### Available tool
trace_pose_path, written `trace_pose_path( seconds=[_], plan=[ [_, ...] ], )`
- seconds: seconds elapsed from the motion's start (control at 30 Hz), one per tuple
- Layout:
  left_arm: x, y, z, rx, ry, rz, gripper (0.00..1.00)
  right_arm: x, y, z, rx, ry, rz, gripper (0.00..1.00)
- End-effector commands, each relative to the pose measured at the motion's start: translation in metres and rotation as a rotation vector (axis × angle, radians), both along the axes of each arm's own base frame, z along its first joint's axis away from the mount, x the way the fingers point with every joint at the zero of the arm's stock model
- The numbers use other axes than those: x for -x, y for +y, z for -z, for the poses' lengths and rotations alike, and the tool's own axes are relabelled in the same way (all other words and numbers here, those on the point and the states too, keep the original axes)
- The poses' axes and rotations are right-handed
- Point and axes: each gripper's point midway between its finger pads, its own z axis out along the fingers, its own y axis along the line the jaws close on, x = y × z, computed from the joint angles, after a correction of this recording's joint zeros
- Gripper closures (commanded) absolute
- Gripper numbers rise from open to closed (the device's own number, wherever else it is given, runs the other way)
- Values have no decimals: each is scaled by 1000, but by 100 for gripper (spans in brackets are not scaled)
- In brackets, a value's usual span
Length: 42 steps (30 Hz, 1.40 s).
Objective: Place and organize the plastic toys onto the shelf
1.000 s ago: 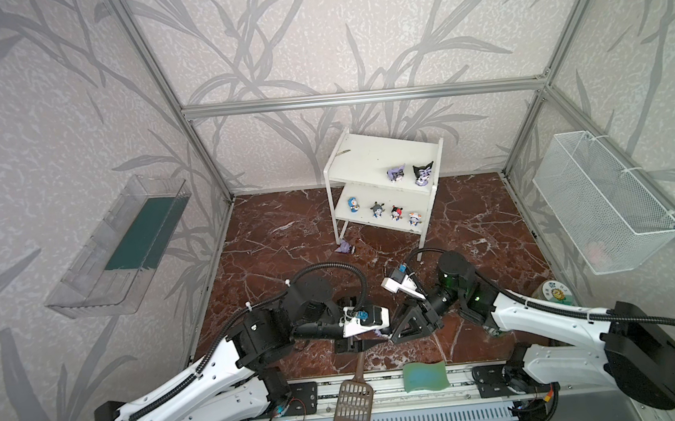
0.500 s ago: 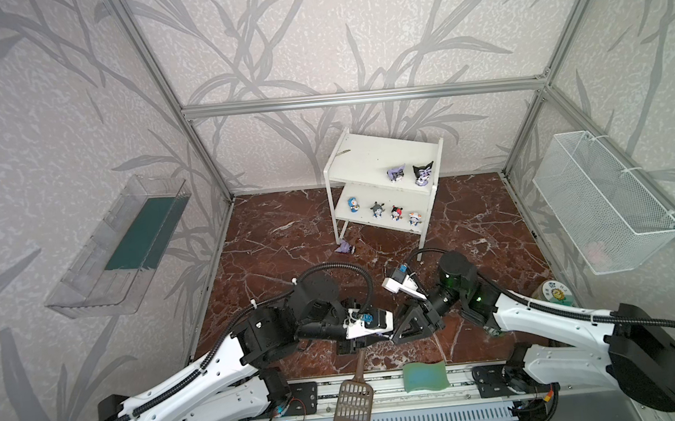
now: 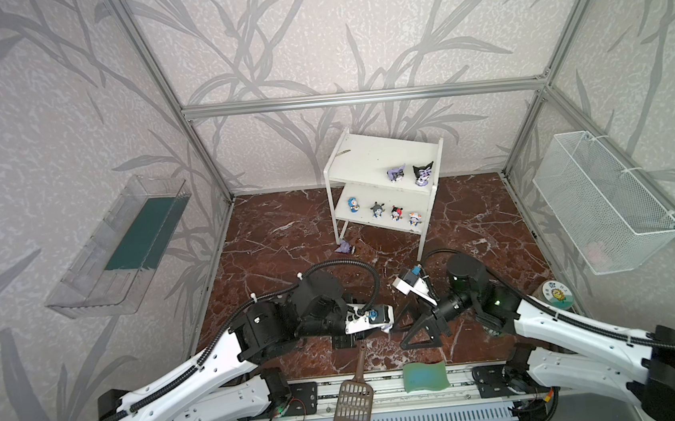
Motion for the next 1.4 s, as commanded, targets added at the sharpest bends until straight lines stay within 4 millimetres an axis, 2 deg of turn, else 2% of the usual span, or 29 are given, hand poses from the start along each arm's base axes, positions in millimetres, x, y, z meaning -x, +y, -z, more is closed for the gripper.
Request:
trace_pose_path(
  seconds=[0.0, 0.13, 0.3, 0.47, 0.6, 0.8, 0.87, 0.97, 1.07, 1.2, 1.37],
  plan=[
    [-38, 25, -23, -143, -221, -123, 76, -28, -17, 35, 180, -173, 236, 14],
    [-76, 25, -50, -294, -403, -182, 76, -54, -41, 50, 315, -271, 440, 11],
    [-130, 15, -93, -373, -570, -245, 75, -59, -64, 45, 358, -366, 534, 8],
    [-185, 9, -121, -436, -652, -321, 75, -64, -84, 45, 422, -413, 597, 8],
    [-213, 2, -137, -444, -688, -286, 74, -66, -89, 34, 391, -445, 635, 7],
    [-249, -3, -150, -496, -682, -268, 74, -69, -89, 36, 415, -461, 636, 7],
    [-254, -2, -154, -499, -693, -269, 74, -73, -90, 32, 400, -483, 653, 6],
    [-243, 0, -159, -459, -662, -263, 74, -87, -90, 19, 397, -568, 701, 6],
    [-213, 5, -143, -453, -555, -242, 73, -99, -81, -1, 364, -661, 705, 7],
    [-160, 8, -122, -413, -464, -238, 75, -103, -60, -26, 235, -803, 671, 9],
    [-96, 7, -109, -294, -308, -207, 73, -102, -39, -44, 114, -1023, 651, 10]
  ],
)
